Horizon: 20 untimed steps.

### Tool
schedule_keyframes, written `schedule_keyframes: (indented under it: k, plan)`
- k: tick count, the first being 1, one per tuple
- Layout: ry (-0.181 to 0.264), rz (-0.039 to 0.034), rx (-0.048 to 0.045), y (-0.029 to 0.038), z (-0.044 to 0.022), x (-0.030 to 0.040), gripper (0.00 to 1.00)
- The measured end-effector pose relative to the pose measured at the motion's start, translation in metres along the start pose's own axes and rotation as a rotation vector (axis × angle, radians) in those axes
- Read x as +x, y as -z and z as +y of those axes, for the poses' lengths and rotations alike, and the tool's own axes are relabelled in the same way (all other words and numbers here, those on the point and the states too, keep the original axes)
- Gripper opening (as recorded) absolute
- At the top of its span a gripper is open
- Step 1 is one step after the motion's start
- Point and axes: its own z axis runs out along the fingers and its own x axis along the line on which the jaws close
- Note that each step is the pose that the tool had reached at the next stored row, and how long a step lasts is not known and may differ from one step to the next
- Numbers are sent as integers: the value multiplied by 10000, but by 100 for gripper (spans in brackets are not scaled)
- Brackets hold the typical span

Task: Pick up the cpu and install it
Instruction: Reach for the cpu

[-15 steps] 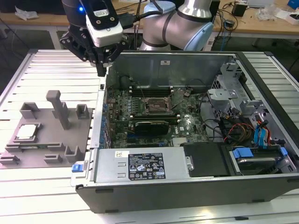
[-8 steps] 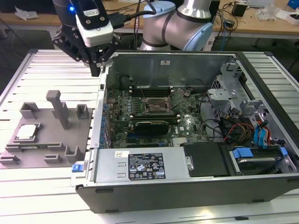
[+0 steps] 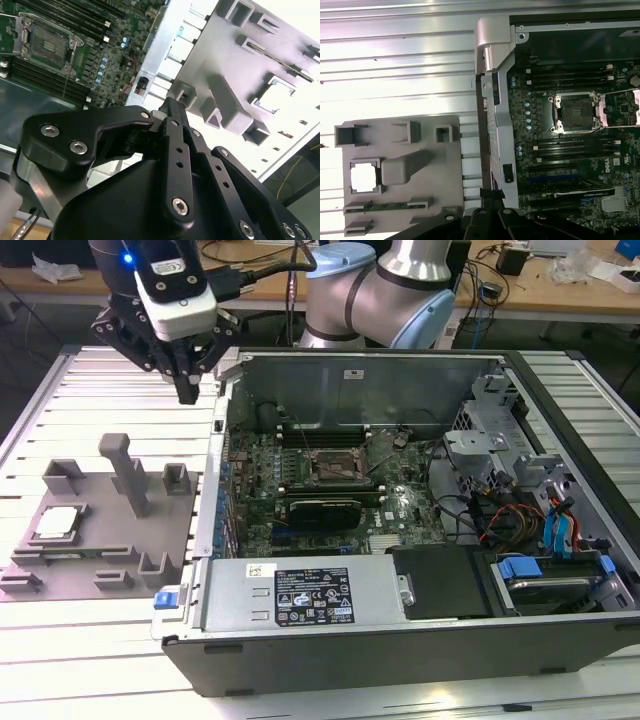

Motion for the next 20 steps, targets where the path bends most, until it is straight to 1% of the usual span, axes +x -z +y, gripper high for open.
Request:
schedule_keyframes:
  k: [2,3,4,9,11,20]
  plan:
    - [0,-1,-1,1,-3,42,11]
    - [0,-2,0,3,-7,92,11]
    - [1,-3,0,3,-9,117,11]
    - [1,-6,-1,5,-15,203,11]
    - [0,-6,-1,7,-19,248,11]
    - [1,-7,-1,9,-25,334,11]
